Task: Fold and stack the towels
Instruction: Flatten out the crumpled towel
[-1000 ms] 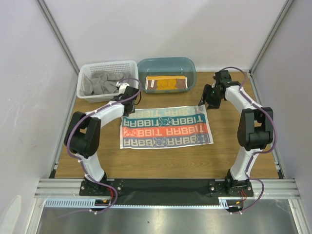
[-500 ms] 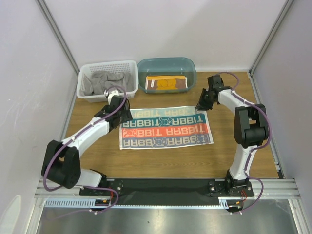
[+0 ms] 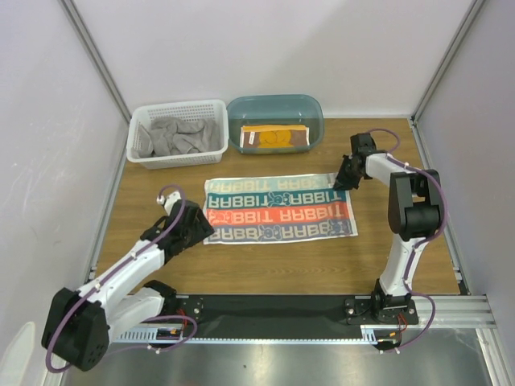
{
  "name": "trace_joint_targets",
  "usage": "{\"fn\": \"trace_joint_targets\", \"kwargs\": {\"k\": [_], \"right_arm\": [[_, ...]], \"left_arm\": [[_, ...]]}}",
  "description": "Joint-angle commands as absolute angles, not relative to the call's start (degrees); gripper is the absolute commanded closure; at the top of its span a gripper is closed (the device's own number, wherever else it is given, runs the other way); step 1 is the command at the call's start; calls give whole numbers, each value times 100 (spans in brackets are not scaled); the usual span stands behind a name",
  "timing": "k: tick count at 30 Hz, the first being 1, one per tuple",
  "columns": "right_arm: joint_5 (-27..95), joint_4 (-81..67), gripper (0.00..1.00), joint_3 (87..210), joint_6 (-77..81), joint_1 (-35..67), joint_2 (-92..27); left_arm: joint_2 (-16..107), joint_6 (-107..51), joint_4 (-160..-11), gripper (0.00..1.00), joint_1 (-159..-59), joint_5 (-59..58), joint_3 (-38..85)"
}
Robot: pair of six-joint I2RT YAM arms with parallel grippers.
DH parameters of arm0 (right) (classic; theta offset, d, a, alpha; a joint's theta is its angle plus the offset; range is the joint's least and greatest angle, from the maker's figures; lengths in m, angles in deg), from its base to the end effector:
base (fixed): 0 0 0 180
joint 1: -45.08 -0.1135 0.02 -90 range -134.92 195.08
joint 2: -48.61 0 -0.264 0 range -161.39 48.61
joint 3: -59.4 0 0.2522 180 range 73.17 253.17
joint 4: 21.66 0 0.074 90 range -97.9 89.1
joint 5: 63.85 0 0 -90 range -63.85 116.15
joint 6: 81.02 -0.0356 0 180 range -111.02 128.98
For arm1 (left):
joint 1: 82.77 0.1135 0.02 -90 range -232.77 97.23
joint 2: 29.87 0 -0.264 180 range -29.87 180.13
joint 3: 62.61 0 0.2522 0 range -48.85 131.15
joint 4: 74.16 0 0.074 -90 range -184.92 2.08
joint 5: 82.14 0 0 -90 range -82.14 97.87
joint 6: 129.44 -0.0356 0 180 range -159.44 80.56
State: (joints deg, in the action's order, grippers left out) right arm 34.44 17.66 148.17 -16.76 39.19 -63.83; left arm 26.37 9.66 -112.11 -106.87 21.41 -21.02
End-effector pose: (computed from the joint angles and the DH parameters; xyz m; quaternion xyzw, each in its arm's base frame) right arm 0.3987 0.0463 0.1589 0.1505 0.9582 0.1311 0.2049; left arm 0.1707 -0.0672 0.1829 -0.2405 0.9101 -0.1001 0.3222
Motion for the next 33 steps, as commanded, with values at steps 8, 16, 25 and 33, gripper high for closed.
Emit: {"fn": "trace_joint_targets", "kwargs": {"k": [8,16,25,33], "right_arm": [[3678,1934,77,14471,-1387,4086,-5353],[3485,2734,71,13734,-1598,4384,-3957],[4073,2989,65,12538,-1950,5535,-2690],[4179,3060,57,11958,-2117,5650,-2294]], "left_arm": [[2102,2190,-10717,36,-10782,2087,-3013],[2066,2515,-10410,39,-10826,2114,-3259],[2172,3034,-10190,48,-10975,2122,-3400],[2198,3561,-10146,53,-11116,2298,-3610]]}}
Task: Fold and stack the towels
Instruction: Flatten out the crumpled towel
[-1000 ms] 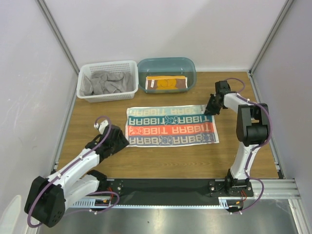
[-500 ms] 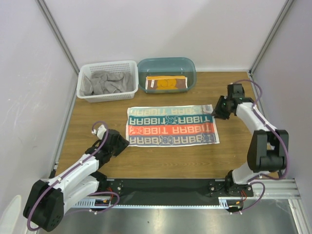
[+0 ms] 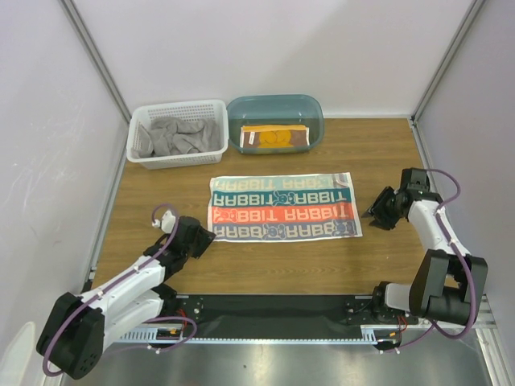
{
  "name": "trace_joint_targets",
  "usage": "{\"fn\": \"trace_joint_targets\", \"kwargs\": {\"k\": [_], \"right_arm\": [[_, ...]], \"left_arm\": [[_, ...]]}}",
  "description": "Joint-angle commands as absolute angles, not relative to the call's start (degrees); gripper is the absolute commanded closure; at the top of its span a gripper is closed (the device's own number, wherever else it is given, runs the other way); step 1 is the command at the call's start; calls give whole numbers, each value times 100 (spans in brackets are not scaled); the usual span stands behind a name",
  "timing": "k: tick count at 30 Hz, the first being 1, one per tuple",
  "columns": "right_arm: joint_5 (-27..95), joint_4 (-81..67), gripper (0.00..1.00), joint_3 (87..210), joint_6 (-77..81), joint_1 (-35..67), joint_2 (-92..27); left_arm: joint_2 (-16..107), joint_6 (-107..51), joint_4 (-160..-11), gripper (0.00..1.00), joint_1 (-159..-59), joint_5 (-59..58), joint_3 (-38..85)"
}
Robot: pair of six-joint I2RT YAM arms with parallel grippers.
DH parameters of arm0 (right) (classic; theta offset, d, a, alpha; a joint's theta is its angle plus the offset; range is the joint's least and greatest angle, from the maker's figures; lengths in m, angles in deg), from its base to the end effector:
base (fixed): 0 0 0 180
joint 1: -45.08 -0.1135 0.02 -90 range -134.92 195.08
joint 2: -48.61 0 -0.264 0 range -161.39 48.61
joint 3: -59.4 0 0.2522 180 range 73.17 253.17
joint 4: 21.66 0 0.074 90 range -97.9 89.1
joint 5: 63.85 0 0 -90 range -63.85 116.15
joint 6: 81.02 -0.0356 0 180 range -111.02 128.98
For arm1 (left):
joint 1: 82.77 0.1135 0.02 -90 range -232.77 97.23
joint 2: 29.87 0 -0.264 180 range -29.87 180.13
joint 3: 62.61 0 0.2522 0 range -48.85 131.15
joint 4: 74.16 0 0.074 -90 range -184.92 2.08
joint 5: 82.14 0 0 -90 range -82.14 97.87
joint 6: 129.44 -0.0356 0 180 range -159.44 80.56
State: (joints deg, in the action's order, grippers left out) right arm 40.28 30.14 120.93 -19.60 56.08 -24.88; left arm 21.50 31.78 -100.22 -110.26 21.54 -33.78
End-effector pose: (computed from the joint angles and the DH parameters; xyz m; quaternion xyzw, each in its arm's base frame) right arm 0.2369 -0.0372 0.2170 0.3010 0.9189 0.1528 0.2043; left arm 0.1458 -0.0664 0.1416 -0.3850 0.8463 -0.1937 0.3131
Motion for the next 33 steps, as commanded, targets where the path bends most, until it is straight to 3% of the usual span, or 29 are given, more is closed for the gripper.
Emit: {"fn": "trace_joint_targets", "kwargs": {"k": [1,9,20,27,33], "right_arm": [[4197,3042,56,11844,-2169,5659,-2259],[4136,2857,51,11404,-2275,5685,-2135],[4206,2489,46,10912,-2389,5694,-2179],[4126,2216,46,10604,-2442,5694,-2197],[4109,1917,47,10419,-2565,5694,-2179]], "left_arm": [[2172,3622,-10180,53,-11125,2342,-3628],[1890,3983,-10163,67,-11133,2755,-3883],[2339,3860,-9574,76,-11133,2667,-3963],[2286,3790,-9732,99,-11125,2808,-3857],[2251,3685,-9829,100,-11133,2790,-3813]]}}
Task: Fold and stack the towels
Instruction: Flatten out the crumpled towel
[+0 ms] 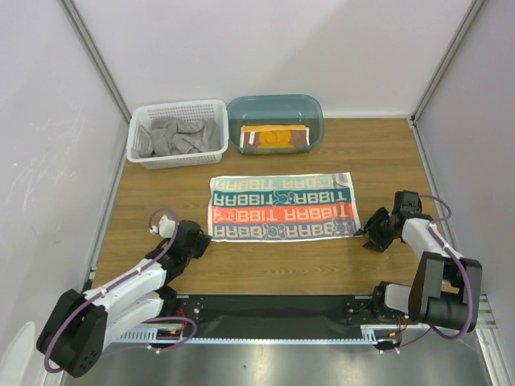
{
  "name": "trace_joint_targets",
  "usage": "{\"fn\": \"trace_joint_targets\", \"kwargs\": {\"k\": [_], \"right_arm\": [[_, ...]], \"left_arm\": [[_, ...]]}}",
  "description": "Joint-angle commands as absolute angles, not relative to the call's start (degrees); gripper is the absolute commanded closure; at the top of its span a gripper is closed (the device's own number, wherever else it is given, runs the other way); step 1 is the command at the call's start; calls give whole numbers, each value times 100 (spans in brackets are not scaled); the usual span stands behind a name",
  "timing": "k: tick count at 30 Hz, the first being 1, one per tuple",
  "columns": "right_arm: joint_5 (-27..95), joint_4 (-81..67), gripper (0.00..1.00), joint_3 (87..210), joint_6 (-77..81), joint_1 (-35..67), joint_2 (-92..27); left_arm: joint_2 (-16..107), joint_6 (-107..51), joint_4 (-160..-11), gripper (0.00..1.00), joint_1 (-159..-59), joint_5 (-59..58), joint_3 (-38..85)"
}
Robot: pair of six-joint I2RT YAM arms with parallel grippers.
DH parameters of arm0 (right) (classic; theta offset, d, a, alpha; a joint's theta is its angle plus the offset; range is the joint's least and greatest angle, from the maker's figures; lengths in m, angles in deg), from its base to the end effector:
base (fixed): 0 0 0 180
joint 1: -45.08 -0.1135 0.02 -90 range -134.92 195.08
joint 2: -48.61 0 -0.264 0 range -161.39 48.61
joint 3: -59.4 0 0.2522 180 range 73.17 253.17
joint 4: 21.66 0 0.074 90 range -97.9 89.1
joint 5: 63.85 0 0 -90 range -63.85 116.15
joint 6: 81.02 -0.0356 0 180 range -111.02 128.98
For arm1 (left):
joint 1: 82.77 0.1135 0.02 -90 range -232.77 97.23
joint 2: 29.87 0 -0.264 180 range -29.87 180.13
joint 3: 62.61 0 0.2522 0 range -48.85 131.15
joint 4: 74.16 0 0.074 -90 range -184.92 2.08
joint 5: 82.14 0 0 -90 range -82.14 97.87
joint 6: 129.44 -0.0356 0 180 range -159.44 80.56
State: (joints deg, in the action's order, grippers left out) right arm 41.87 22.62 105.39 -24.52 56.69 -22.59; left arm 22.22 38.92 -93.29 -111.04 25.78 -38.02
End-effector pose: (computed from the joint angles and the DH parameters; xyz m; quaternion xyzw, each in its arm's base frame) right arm 0.1989 -0.0310 0.1546 0.3514 0.9096 0.1656 0.1476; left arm 0.1422 -0.0640 0.1269 -0.4407 0.8072 -0.2062 0.3341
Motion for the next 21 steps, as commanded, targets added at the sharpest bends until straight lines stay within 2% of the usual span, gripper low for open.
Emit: {"fn": "trace_joint_targets", "kwargs": {"k": [1,5,10,16,21], "right_arm": [[4109,1864,47,10402,-2591,5694,-2162],[4012,1549,51,10340,-2679,5694,-2205],[3951,1302,62,10322,-2706,5694,-2355],[4021,986,68,10340,-2749,5694,-2504],[4153,915,85,10357,-2767,5694,-2496]], "left_arm": [[2251,3676,-9847,100,-11125,2790,-3804],[2233,3597,-9926,100,-11133,2825,-3717],[2163,3544,-10022,100,-11133,2878,-3673],[2172,3439,-10102,100,-11133,2878,-3585],[2251,3324,-10119,100,-11133,2878,-3444]]}}
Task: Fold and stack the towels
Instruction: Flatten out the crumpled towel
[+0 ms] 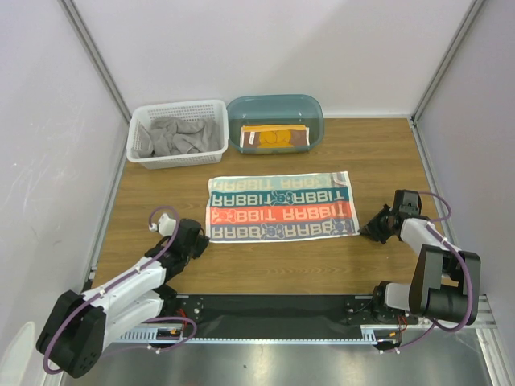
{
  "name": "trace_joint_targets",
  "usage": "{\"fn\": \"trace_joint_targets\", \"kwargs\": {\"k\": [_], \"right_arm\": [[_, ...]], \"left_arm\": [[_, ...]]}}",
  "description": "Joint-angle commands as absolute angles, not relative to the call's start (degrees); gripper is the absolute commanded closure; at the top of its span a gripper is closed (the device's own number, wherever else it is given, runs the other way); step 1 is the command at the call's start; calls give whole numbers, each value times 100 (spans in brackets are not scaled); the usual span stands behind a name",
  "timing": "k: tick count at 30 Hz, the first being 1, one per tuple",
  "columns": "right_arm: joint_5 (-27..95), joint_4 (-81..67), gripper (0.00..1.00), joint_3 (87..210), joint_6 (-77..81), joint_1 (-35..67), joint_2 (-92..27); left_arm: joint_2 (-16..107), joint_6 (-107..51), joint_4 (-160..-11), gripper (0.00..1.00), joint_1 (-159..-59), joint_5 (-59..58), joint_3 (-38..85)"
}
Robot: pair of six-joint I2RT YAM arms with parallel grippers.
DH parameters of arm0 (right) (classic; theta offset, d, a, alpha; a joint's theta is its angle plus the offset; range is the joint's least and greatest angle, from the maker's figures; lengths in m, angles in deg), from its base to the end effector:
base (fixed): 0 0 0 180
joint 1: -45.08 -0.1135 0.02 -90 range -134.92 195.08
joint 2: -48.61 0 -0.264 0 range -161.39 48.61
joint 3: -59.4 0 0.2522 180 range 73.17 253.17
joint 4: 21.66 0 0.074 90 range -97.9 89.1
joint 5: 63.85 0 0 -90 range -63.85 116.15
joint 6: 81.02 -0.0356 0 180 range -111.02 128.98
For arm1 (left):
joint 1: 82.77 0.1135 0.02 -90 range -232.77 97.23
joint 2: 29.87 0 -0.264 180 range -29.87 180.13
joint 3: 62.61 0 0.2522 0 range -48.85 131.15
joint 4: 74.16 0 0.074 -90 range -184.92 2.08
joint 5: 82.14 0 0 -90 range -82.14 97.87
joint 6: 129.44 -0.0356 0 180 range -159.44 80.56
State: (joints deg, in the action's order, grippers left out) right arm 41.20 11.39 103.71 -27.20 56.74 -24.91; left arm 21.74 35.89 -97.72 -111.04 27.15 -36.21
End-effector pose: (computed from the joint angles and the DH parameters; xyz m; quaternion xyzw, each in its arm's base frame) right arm 0.2131 -0.0345 0.1477 0.3616 0.8925 0.1747 0.2052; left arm 0.1422 -0.0631 0.1321 -0.4225 0.8225 -0.1758 0.3379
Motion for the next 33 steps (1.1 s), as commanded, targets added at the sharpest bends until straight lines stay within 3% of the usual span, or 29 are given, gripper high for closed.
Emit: {"fn": "trace_joint_targets", "kwargs": {"k": [1,5,24,33], "right_arm": [[4179,932,87,10366,-2758,5694,-2487],[4214,1081,100,10445,-2653,5694,-2373],[4074,2364,100,11298,-1827,5694,-1380],[4337,2726,100,10982,-1800,5659,-1370]], "left_arm": [[2303,3307,-10119,100,-11133,2878,-3435],[2348,3263,-10189,100,-11133,2904,-3339],[1715,2341,-11174,100,-11142,3028,-2741],[1082,1690,-11235,100,-11142,3247,-2653]]}}
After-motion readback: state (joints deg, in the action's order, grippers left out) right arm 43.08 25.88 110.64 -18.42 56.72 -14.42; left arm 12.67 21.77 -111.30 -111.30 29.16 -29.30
